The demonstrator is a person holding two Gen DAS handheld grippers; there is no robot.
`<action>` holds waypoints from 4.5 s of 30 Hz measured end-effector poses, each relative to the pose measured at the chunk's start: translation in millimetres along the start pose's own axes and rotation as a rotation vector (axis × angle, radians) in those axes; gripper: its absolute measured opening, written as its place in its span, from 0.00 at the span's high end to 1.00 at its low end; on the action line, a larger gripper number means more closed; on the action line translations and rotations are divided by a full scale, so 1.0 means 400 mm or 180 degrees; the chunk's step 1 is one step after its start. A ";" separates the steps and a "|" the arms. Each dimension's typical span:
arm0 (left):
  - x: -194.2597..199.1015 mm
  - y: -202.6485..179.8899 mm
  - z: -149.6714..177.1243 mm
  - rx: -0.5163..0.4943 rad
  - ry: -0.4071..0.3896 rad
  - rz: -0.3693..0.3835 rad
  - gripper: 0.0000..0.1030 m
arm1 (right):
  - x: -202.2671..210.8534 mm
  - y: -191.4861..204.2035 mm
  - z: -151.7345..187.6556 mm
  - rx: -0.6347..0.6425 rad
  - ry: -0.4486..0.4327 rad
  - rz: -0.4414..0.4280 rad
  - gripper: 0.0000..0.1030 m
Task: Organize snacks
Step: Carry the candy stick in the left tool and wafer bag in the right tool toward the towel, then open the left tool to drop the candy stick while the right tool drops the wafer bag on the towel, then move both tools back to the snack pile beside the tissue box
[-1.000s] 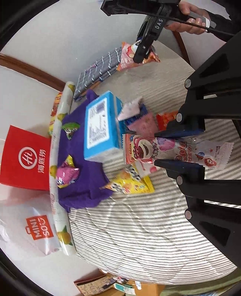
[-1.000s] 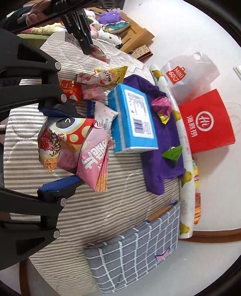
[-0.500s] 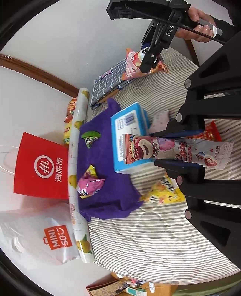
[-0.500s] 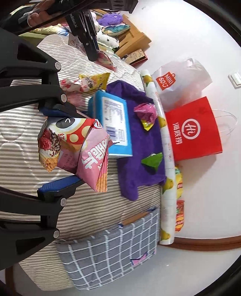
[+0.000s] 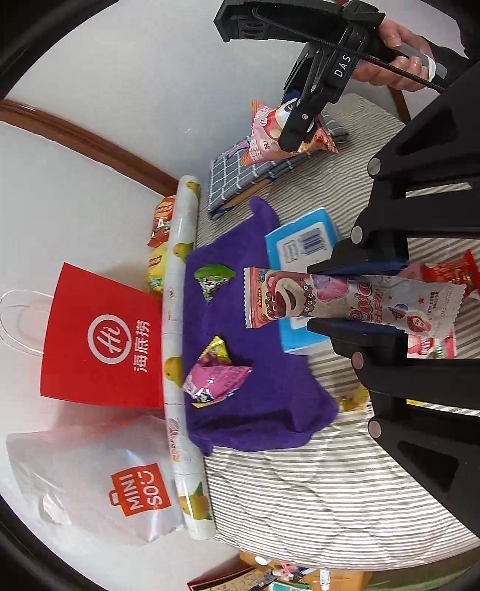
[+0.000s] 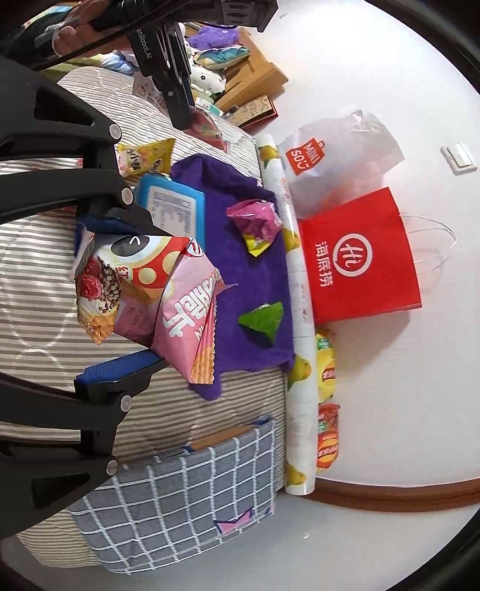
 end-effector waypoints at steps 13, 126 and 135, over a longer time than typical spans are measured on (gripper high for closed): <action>-0.012 0.063 -0.076 0.0187 -0.0102 -0.0052 0.80 | -0.033 -0.003 -0.099 0.0018 -0.0136 -0.0021 0.47; -0.098 0.243 -0.048 0.0625 0.0234 -0.0556 0.54 | -0.143 0.046 -0.018 0.0183 0.0151 0.0067 0.31; -0.042 0.201 0.019 0.0519 0.0229 -0.0426 0.54 | -0.083 0.085 0.081 0.0224 0.0208 0.0071 0.40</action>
Point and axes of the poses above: each gripper's, at about its wrist camera, not at the fingertips, and x roughly against the way its jaws point, y to its left, z to its underside, the point moved 6 cm from there along -x, roughly the way its jaws point, and after that the axes turned 6 degrees about x, right-handed, at the moved point
